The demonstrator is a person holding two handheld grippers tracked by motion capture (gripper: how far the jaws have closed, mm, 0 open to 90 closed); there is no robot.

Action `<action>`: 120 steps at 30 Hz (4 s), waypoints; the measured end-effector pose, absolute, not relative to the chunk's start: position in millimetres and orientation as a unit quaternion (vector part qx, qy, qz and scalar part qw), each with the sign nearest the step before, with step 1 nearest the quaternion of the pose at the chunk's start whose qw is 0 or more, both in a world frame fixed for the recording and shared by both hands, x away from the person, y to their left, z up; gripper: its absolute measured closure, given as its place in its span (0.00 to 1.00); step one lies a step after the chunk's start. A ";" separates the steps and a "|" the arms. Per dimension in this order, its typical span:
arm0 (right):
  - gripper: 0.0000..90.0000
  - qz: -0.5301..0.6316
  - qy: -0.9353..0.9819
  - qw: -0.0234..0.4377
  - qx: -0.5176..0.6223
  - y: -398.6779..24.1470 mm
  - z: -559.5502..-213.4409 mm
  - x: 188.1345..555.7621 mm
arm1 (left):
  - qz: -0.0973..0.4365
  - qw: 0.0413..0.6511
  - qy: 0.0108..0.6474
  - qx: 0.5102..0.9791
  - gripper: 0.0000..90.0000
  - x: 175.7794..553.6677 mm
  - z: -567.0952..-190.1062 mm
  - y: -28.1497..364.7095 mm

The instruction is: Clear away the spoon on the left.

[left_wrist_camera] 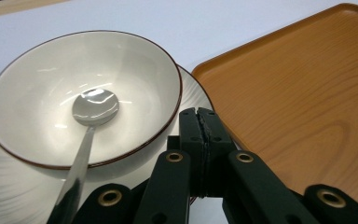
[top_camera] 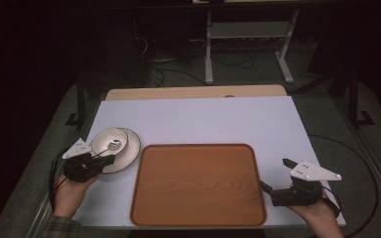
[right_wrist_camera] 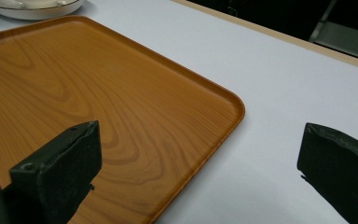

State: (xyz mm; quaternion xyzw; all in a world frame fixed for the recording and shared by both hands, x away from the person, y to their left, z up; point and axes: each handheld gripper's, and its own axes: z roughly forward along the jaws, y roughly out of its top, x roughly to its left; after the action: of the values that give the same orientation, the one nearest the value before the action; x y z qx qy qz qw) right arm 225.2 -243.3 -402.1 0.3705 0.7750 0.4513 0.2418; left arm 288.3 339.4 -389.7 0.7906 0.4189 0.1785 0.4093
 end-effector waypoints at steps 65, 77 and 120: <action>0.00 0.445 0.780 0.238 0.370 -241.3 -404.8 226.7 | 0.234 0.400 0.492 0.737 0.99 301.2 -382.3 403.3; 0.00 0.445 0.780 0.238 0.369 -240.8 -405.1 227.1 | 0.237 0.400 0.498 0.732 0.99 316.0 -380.9 405.5; 0.00 0.443 0.778 0.240 0.375 -242.6 -405.3 226.6 | 0.224 0.428 0.538 0.691 0.75 339.9 -382.9 422.9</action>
State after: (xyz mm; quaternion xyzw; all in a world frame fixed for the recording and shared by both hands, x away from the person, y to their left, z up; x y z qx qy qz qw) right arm 226.6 -242.6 -405.3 0.3746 0.7782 0.4432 0.2402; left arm 339.9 422.9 -382.9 0.6906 0.5382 0.2236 0.4284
